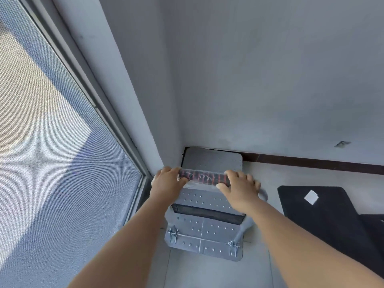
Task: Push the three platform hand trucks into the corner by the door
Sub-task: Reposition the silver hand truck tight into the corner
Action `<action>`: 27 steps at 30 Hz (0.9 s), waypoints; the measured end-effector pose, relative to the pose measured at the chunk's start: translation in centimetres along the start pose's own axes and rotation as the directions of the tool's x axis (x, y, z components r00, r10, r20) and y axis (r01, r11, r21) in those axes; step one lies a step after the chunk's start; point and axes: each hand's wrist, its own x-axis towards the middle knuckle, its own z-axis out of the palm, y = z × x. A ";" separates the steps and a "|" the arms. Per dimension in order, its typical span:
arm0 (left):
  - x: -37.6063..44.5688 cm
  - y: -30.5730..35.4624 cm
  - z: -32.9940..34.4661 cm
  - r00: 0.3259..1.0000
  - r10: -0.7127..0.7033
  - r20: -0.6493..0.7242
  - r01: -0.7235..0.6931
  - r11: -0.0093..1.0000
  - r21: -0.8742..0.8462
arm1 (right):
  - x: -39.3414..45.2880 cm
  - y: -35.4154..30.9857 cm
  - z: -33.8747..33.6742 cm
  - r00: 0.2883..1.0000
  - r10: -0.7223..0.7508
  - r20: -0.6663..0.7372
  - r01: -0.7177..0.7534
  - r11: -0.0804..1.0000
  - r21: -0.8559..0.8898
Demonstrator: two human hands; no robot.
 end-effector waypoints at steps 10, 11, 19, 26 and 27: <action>-0.6 1.9 1.6 0.999 -0.037 -0.020 0.036 0.998 -0.043 | 0.0 2.4 -1.4 0.999 -0.042 0.027 0.043 0.998 -0.036; -0.6 1.8 1.7 0.999 -0.044 -0.018 0.043 0.998 -0.049 | -0.1 2.4 -1.5 0.999 -0.045 0.030 0.046 0.998 -0.035; -2.8 2.0 2.6 0.995 -0.065 -0.070 0.063 0.998 -0.025 | -1.7 2.8 -1.5 0.995 -0.088 0.053 0.087 0.996 0.030; -7.8 4.1 4.0 0.976 -0.081 -0.200 0.069 0.996 -0.064 | -5.3 5.6 -2.0 0.978 -0.208 0.002 0.207 0.975 0.082; -8.8 4.9 4.3 0.970 -0.082 -0.227 0.066 0.995 -0.080 | -6.0 6.3 -2.2 0.976 -0.217 -0.006 0.217 0.972 0.088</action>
